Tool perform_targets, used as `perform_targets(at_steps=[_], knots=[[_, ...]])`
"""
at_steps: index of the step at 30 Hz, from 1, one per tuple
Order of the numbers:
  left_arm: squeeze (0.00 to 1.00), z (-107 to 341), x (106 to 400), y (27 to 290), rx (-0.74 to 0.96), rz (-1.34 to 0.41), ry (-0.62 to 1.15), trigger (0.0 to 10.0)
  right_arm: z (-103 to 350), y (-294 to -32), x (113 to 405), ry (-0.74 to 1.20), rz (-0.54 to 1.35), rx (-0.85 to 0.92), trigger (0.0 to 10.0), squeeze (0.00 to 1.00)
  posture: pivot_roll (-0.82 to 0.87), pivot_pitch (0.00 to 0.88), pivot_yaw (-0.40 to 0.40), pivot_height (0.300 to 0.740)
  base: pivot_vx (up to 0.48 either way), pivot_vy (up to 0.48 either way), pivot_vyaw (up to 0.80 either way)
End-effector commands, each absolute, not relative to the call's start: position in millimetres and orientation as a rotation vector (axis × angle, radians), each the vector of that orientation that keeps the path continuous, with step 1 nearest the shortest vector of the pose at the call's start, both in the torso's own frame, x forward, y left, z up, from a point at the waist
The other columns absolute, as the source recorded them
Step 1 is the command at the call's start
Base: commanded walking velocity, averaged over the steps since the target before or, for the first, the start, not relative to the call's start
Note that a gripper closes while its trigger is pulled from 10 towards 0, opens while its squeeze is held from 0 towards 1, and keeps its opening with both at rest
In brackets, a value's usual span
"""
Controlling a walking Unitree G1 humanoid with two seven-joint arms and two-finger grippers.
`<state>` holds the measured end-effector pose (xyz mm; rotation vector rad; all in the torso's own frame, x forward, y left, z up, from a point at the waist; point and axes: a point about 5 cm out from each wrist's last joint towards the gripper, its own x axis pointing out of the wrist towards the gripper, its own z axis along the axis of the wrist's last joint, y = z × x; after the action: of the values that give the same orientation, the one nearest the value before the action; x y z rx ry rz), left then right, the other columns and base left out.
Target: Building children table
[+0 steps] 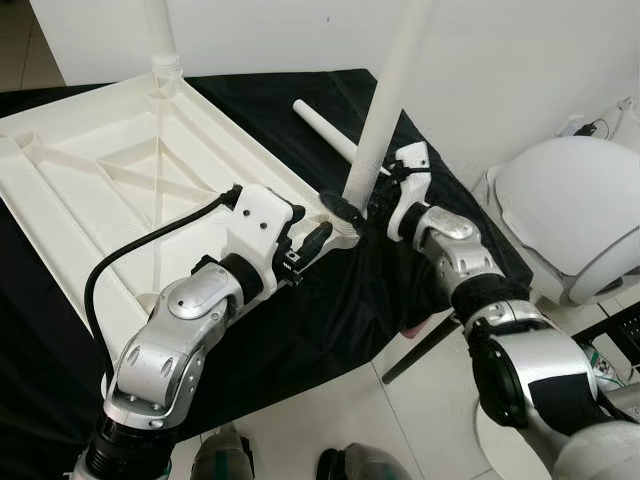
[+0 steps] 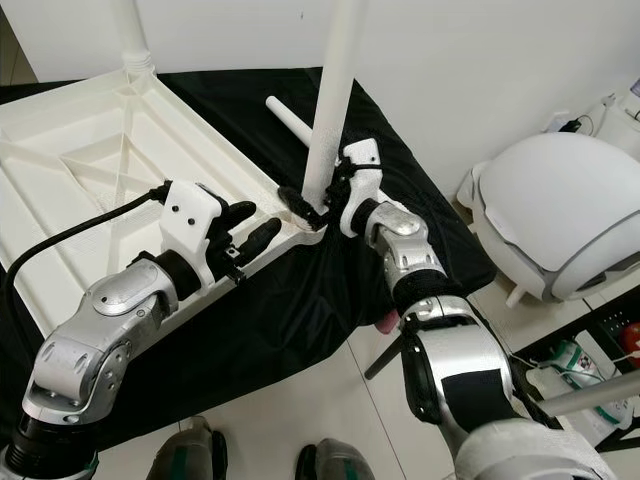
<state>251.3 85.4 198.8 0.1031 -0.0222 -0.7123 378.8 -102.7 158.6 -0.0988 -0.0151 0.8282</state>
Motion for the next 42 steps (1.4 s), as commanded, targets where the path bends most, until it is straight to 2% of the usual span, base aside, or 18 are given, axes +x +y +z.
perform_targets(at_steps=[1,2,3,14,16,19,24,28,30,39,42], knots=[[0.0,198.8,249.4,84.5,0.101,-0.705,-0.018,10.0,158.3,-101.2,379.0,-0.009,0.845,-0.12,6.2,0.0,0.06,0.016,-0.085,0.74,0.0,0.0,0.0],[0.0,199.0,249.0,84.7,0.1,-0.703,-0.018,10.0,157.0,-100.9,378.6,-0.005,0.849,-0.116,4.6,0.0,0.06,0.018,-0.086,0.74,0.0,0.0,0.0],[0.0,199.3,249.0,85.3,0.098,-0.699,-0.018,10.0,155.5,-101.5,378.5,0.0,0.85,-0.113,0.2,0.0,0.06,0.02,-0.088,0.74,0.0,0.0,0.0],[0.0,198.7,248.6,84.7,0.089,-0.695,-0.015,10.0,148.4,-112.9,376.2,0.029,0.834,-0.081,0.0,0.0,0.05,0.031,-0.091,0.74,0.0,0.0,0.0],[0.0,198.8,248.5,84.4,0.086,-0.696,-0.016,10.0,147.4,-114.4,376.7,0.037,0.813,-0.078,0.0,0.0,0.05,0.033,-0.092,0.74,0.0,0.0,0.0],[0.0,197.9,248.8,82.3,0.077,-0.701,-0.014,10.0,140.8,-114.1,378.4,0.067,0.676,-0.107,0.0,0.0,0.03,0.037,-0.09,0.74,0.0,0.0,0.0],[0.0,197.6,248.8,81.5,0.074,-0.703,-0.013,10.0,139.3,-112.8,378.1,0.069,0.649,-0.104,0.0,0.0,0.03,0.037,-0.09,0.74,0.0,0.0,0.0],[0.0,197.1,248.3,79.6,0.069,-0.714,-0.011,10.0,134.1,-97.7,377.8,0.102,0.504,-0.009,0.0,0.0,0.02,0.042,-0.085,0.74,0.0,0.0,0.0],[0.0,196.9,248.3,79.5,0.066,-0.719,-0.008,10.0,133.2,-80.7,376.4,0.107,0.393,0.046,0.0,0.0,0.01,0.044,-0.078,0.74,0.0,0.0,0.0],[0.0,196.1,248.1,77.2,0.058,-0.729,-0.003,10.0,133.2,-54.5,374.5,0.129,0.195,0.116,0.0,0.0,0.01,0.042,-0.078,0.74,0.0,0.0,0.0],[0.0,196.2,247.4,76.7,0.055,-0.728,-0.003,10.0,136.7,-48.0,373.3,0.118,0.208,0.128,0.0,0.0,0.01,0.044,-0.081,0.74,0.0,0.0,0.0]])
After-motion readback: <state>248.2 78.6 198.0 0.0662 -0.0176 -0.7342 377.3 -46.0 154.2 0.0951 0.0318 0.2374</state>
